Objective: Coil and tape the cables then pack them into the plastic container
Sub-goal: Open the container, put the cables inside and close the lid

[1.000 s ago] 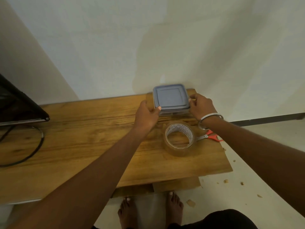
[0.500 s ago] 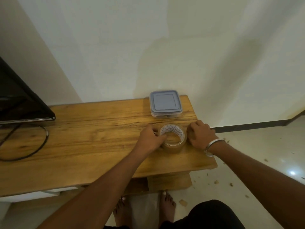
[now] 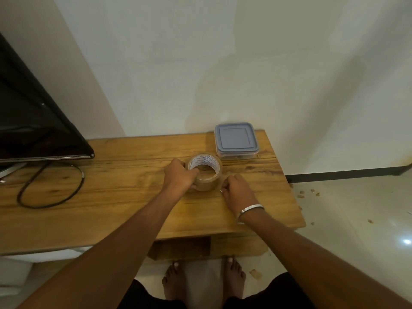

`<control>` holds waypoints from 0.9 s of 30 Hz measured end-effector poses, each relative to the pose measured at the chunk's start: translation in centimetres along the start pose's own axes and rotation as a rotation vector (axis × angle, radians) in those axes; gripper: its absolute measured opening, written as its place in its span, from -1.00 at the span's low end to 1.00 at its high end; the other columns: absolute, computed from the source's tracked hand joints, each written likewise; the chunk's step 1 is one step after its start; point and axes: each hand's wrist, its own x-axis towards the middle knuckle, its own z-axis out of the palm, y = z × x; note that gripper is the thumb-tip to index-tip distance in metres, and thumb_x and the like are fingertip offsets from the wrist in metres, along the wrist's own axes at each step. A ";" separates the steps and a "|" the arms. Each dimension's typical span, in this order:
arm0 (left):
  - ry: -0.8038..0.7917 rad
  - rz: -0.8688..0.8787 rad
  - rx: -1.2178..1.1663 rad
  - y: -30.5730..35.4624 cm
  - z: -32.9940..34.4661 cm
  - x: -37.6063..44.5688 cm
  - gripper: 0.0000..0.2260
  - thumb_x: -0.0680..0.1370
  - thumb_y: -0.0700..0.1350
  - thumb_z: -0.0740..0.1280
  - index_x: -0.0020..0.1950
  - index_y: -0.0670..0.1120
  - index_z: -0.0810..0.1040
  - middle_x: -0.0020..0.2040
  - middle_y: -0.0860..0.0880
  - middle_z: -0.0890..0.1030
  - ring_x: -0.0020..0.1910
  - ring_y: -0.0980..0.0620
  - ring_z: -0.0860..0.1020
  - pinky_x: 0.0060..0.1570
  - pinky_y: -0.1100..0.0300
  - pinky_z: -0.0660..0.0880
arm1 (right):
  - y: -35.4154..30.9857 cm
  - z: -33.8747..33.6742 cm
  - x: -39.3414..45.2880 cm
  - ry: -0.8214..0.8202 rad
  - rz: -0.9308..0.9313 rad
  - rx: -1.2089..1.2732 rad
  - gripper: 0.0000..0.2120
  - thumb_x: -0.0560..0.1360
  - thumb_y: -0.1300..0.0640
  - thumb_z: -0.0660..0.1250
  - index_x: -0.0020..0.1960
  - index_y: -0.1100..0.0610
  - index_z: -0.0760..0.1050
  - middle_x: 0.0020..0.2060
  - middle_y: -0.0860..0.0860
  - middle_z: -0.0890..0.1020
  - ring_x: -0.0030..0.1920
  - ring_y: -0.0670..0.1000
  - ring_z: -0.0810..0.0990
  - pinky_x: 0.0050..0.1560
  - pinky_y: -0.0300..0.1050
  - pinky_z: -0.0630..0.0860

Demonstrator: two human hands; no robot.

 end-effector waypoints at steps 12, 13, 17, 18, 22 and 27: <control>0.026 -0.027 -0.049 -0.9 -1.5 -0.1 -0.74 0.50 -0.18 0.42 0.13 -0.16 0.43 0.11 -0.15 0.57 -0.37 -0.02 0.64 -0.55 0.29 0.52 | -2.1 -1.9 1.7 0.168 0.133 0.273 -0.73 0.60 0.05 0.13 -0.09 0.21 0.49 -0.24 0.10 0.59 -0.18 0.13 0.55 -0.21 -0.12 0.34; 0.009 -0.026 -0.060 -0.6 -0.9 -0.4 -0.75 0.50 -0.18 0.42 0.11 -0.16 0.44 0.10 -0.15 0.58 -0.34 -0.04 0.65 -0.56 0.30 0.52 | -1.9 -2.6 1.6 0.171 0.150 0.313 -0.70 0.60 -0.02 0.14 -0.09 0.18 0.49 -0.26 0.06 0.57 -0.20 0.09 0.52 -0.21 -0.14 0.31; -0.037 0.033 -0.033 0.6 2.0 -1.6 -0.70 0.47 -0.14 0.45 0.13 -0.18 0.48 0.06 -0.12 0.59 -0.20 -0.04 0.65 -0.36 0.17 0.59 | -0.6 -4.6 1.5 0.087 0.220 0.398 -0.66 0.53 -0.16 0.22 0.02 0.10 0.52 -0.18 0.04 0.64 -0.23 0.08 0.62 -0.20 -0.06 0.56; -0.036 0.057 0.005 0.9 2.6 -1.9 -0.68 0.46 -0.11 0.45 0.14 -0.18 0.48 0.05 -0.10 0.58 -0.13 -0.04 0.63 -0.28 0.16 0.56 | -0.2 -5.0 1.4 0.064 0.230 0.386 -0.70 0.52 -0.13 0.25 0.03 0.09 0.52 -0.17 0.06 0.65 -0.27 0.08 0.63 -0.27 -0.09 0.59; -0.084 0.101 -0.028 1.1 5.3 -2.8 -0.63 0.46 -0.05 0.45 0.18 -0.16 0.47 0.04 -0.12 0.60 -0.11 -0.11 0.66 -0.17 0.03 0.62 | 1.6 -6.9 0.9 0.089 0.189 0.209 -0.75 0.48 0.09 0.32 0.14 0.13 0.54 -0.09 0.04 0.63 -0.19 0.03 0.55 -0.17 -0.19 0.47; -0.119 0.227 -0.023 1.1 7.7 -4.3 -0.62 0.49 0.12 0.42 0.17 -0.06 0.45 0.03 -0.02 0.53 -0.04 0.01 0.56 -0.20 0.17 0.52 | 4.1 -8.9 0.3 0.165 0.215 0.162 -0.72 0.48 0.13 0.34 0.15 0.21 0.55 -0.04 0.15 0.65 -0.17 0.05 0.52 -0.11 -0.18 0.43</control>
